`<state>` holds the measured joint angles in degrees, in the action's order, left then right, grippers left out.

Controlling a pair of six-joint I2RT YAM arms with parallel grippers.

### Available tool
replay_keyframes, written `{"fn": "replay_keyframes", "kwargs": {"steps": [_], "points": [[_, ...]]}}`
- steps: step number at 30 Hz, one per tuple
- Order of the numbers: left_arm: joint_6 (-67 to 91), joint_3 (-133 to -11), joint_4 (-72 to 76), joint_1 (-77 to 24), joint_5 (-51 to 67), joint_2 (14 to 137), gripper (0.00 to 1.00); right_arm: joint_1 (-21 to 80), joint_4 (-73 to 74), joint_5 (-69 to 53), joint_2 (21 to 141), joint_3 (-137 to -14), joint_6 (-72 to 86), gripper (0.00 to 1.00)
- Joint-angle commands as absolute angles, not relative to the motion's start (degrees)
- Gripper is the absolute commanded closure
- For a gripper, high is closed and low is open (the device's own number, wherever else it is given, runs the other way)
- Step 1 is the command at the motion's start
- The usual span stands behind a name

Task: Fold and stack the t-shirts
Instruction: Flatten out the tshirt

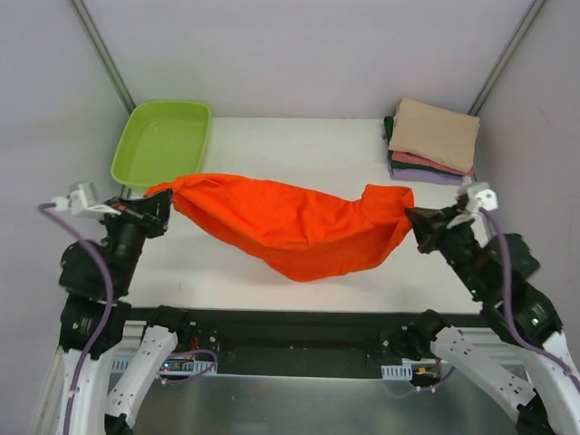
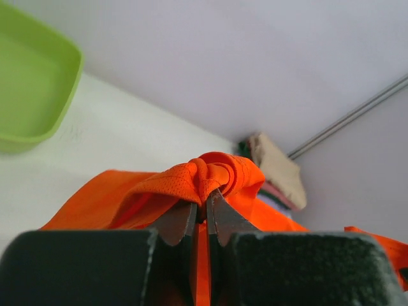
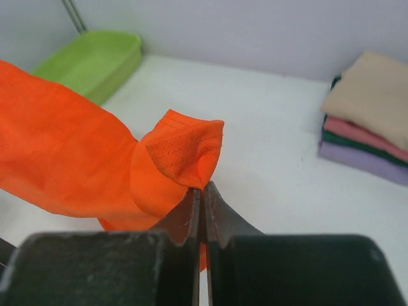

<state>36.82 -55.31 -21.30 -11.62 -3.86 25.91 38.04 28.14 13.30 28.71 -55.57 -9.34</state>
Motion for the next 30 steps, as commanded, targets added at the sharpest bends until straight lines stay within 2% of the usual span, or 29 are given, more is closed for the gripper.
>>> {"fn": "replay_keyframes", "kwargs": {"steps": [1,9,12,17,22,23,26,28,29,30], "points": [[37.0,-61.3,-21.0,-11.7,-4.8,20.7,1.00,38.0,28.5,9.2,24.1,-65.1,-10.8,0.99],[37.9,-69.2,-21.0,-11.7,-0.1,19.7,1.00,38.0,29.9,5.7,27.2,-80.2,-13.6,0.99],[37.7,-71.1,-21.0,-11.7,0.9,21.2,1.00,38.0,30.9,11.7,31.8,-85.0,-15.4,0.99],[36.3,-74.3,-20.9,-11.7,-2.1,27.6,1.00,38.0,30.8,28.6,42.6,-94.4,-21.2,0.99],[36.6,-70.1,-20.7,-11.7,-7.2,39.7,1.00,35.0,29.1,42.3,58.6,-97.8,-27.9,0.99],[36.5,-68.9,-20.6,-11.7,-9.1,43.6,0.97,31.4,29.0,41.8,62.5,-97.7,-27.4,0.99],[35.8,-66.7,-21.1,-11.3,-11.0,57.3,0.81,19.9,28.2,29.9,73.5,-94.1,-23.2,0.99],[35.2,-65.8,-21.6,-10.6,-8.2,66.0,0.64,16.9,25.7,24.9,80.6,-91.1,-21.9,0.96],[35.0,-65.7,-21.8,-10.3,-6.3,69.9,0.48,16.1,22.9,24.3,83.7,-89.1,-21.9,0.90],[34.9,-66.2,-22.5,-9.9,-5.1,74.9,0.29,15.9,21.5,24.4,87.2,-88.5,-21.7,0.72]]}}
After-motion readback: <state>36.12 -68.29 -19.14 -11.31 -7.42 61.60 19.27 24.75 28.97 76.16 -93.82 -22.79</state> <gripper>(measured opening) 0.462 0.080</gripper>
